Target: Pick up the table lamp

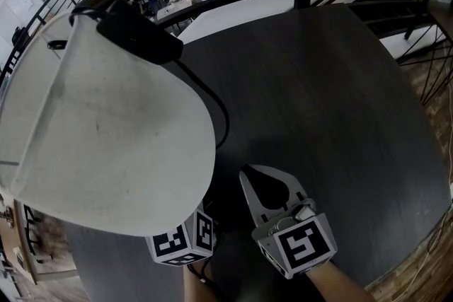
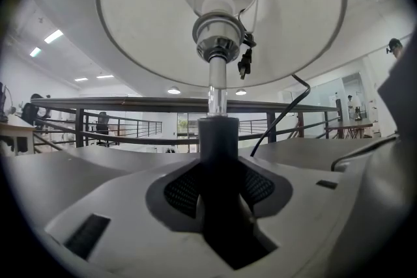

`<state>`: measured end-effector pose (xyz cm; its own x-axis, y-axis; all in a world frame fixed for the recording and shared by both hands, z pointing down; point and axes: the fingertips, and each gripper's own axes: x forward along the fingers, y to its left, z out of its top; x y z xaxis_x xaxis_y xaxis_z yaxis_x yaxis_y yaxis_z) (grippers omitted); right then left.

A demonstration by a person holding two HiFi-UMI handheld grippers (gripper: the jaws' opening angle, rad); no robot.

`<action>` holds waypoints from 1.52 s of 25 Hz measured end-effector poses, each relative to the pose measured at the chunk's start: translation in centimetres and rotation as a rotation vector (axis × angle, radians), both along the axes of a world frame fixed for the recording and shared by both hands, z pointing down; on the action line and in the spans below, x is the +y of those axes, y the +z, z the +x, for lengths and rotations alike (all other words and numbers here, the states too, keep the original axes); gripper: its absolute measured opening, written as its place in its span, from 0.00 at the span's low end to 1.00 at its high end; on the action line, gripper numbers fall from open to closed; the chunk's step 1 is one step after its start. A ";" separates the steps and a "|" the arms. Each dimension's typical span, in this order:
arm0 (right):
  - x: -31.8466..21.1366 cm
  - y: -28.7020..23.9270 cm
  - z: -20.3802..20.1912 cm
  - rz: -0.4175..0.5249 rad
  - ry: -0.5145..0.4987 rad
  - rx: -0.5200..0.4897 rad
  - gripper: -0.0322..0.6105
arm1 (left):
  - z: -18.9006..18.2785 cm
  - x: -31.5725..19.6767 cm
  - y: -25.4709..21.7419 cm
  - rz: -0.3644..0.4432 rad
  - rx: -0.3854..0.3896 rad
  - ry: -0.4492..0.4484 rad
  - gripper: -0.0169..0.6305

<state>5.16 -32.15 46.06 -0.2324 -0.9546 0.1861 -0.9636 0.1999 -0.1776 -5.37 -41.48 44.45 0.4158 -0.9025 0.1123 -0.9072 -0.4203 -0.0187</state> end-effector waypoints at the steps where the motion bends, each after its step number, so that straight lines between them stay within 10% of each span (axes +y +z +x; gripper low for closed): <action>1: 0.0 -0.1 0.1 0.000 0.001 0.000 0.07 | 0.0 0.0 -0.1 -0.002 0.001 0.000 0.31; 38: 1.2 -4.9 -2.0 0.013 -0.030 -0.014 0.07 | -1.0 3.4 -5.7 -0.067 0.024 0.017 0.30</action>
<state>3.16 -30.94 41.21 -0.2633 -0.9495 0.1707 -0.9546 0.2309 -0.1880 -6.41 -38.12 38.75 0.4348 -0.8859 0.1616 -0.8995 -0.4357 0.0320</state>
